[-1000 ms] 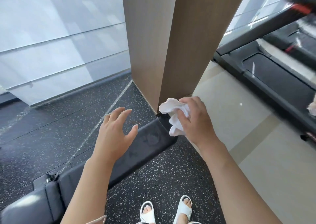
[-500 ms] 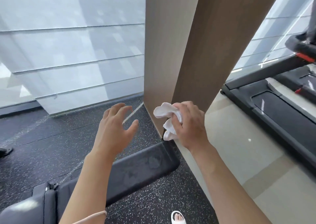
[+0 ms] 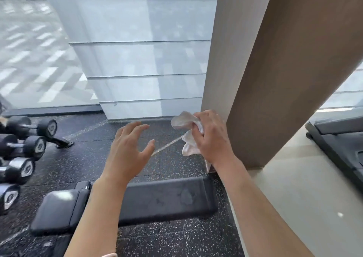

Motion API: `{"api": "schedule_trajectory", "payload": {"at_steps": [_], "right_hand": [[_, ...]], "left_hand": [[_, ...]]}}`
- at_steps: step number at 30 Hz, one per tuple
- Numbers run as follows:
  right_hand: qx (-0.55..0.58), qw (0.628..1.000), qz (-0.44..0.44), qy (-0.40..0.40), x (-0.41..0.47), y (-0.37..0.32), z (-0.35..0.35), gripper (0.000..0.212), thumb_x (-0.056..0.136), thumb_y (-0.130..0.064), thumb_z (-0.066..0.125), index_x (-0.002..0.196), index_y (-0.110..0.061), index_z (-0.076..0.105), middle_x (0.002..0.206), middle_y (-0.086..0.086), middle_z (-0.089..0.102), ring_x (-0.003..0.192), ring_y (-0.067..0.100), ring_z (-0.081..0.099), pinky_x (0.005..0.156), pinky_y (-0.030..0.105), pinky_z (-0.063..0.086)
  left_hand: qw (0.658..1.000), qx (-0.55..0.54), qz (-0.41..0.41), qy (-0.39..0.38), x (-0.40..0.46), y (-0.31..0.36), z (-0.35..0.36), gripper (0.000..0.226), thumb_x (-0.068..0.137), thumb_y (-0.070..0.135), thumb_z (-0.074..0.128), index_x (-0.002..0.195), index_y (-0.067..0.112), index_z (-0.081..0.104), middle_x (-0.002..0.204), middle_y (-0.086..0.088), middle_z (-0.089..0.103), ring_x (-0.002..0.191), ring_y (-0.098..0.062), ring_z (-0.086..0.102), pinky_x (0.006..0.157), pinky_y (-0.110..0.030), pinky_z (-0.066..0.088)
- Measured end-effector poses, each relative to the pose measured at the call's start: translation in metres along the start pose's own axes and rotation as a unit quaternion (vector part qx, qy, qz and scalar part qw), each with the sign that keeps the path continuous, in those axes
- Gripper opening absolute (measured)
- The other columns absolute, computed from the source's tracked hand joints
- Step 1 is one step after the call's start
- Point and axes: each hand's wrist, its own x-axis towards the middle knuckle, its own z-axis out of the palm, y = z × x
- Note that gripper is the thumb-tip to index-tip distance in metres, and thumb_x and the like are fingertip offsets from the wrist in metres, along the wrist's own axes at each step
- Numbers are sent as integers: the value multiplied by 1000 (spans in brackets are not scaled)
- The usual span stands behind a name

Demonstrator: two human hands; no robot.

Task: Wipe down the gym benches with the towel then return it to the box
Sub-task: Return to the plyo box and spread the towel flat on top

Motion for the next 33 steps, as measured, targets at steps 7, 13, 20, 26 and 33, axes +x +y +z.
{"api": "schedule_trajectory", "payload": {"at_steps": [7, 13, 20, 26, 33], "right_hand": [[73, 994, -76, -36, 3, -31, 24, 26, 98, -25, 57, 122, -17, 63, 116, 1, 57, 106, 20, 53, 97, 44, 43], [120, 982, -137, -53, -12, -96, 41, 30, 97, -33, 48, 118, -17, 64, 111, 0, 57, 100, 19, 52, 87, 37, 39], [154, 966, -190, -79, -51, -205, 78, 34, 96, -38, 45, 120, -22, 63, 113, -4, 57, 101, 14, 49, 90, 34, 37], [167, 952, -230, -117, -111, -312, 123, 29, 98, -33, 55, 122, -19, 63, 116, -5, 54, 101, 5, 40, 96, 34, 39], [182, 923, -302, -156, -184, -444, 171, 32, 102, -40, 50, 127, -21, 59, 120, -5, 53, 106, 10, 43, 102, 39, 40]], "left_hand": [[994, 35, -84, 57, -56, -17, -32, 46, 94, 33, 70, 138, 23, 62, 147, 3, 52, 141, -20, 40, 118, -44, 36], [985, 46, -119, 117, -111, -41, -81, 45, 93, 32, 71, 136, 22, 63, 144, 2, 54, 140, -18, 40, 118, -44, 36], [972, 69, -150, 168, -197, -90, -158, 48, 92, 41, 63, 136, 23, 63, 144, 4, 54, 140, -16, 40, 117, -38, 33], [957, 88, -195, 197, -297, -147, -232, 48, 92, 40, 65, 137, 23, 64, 145, 3, 55, 140, -19, 43, 119, -40, 35], [927, 116, -249, 256, -408, -207, -310, 47, 91, 39, 67, 135, 23, 65, 144, 4, 57, 137, -19, 45, 118, -28, 29]]}}
